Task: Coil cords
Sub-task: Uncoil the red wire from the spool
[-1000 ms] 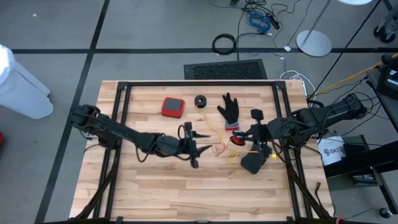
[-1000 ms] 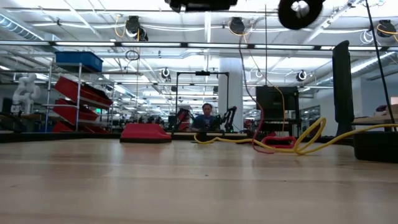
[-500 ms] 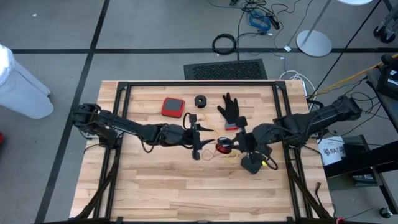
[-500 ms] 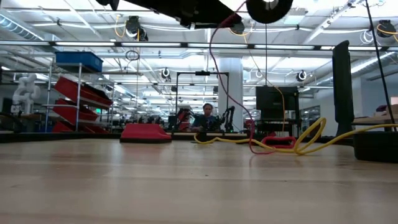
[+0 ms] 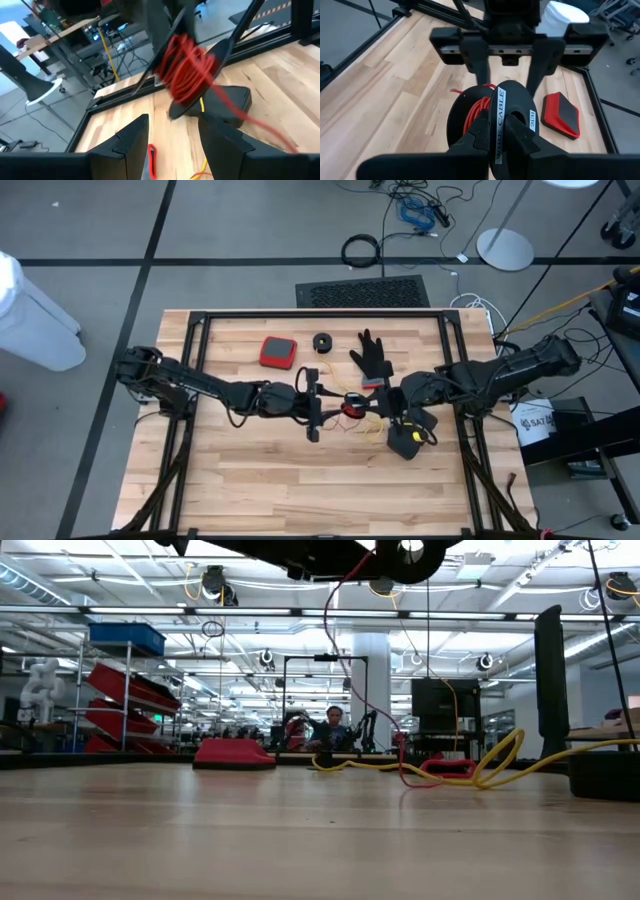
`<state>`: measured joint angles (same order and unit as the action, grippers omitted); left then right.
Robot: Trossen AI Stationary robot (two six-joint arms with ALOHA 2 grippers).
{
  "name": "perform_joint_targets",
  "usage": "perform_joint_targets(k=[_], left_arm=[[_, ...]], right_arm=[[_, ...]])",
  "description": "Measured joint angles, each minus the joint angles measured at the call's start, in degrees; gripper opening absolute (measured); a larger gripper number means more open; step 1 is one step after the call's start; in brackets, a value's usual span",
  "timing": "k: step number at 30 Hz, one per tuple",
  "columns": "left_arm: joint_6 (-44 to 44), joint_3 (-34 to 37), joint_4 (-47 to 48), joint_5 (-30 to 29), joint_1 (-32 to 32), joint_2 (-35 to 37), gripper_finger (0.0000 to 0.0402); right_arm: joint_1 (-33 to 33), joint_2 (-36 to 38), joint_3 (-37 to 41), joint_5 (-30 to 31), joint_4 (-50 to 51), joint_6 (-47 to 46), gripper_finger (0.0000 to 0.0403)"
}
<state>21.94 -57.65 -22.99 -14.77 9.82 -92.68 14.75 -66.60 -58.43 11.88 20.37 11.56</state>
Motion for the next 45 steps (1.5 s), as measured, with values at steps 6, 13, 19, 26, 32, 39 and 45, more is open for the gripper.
perform_joint_targets(k=[6, 13, 19, 26, 32, 39, 45], left_arm=[[1.4, 0.0, -1.2, 0.8, 0.7, 0.0, 0.0165], [1.5, 0.0, -2.0, 1.0, 0.7, 0.0, 0.0109], [2.8, 0.0, -2.6, 1.0, 0.7, 0.0, 0.0069], [5.4, 0.0, -2.1, 1.0, 0.8, -0.1, 0.0010], [5.9, 0.0, -0.7, -0.3, 1.2, -0.1, 0.0004], [8.2, 0.0, 0.5, -2.4, 2.0, 0.0, 0.0002], [10.0, 0.0, 3.2, -4.2, 2.4, 0.0, 0.0001]], right_arm=[[-1.2, -0.7, 0.0, 0.0, -0.4, 0.1, 0.0018], [-1.3, -0.7, 0.0, -0.4, -2.8, 0.8, 0.0018], [-1.3, -0.7, 0.0, -0.4, -2.8, 0.9, 0.0018], [-1.3, -0.6, 0.0, 0.0, -1.0, 0.0, 0.0035], [-1.3, -0.6, 0.0, 1.6, 2.7, -1.1, 0.0071], [-1.3, -0.5, 0.0, 2.1, 6.5, -1.6, 0.0077], [-1.2, -0.1, 0.0, 3.2, 7.1, -1.9, 0.0075]])
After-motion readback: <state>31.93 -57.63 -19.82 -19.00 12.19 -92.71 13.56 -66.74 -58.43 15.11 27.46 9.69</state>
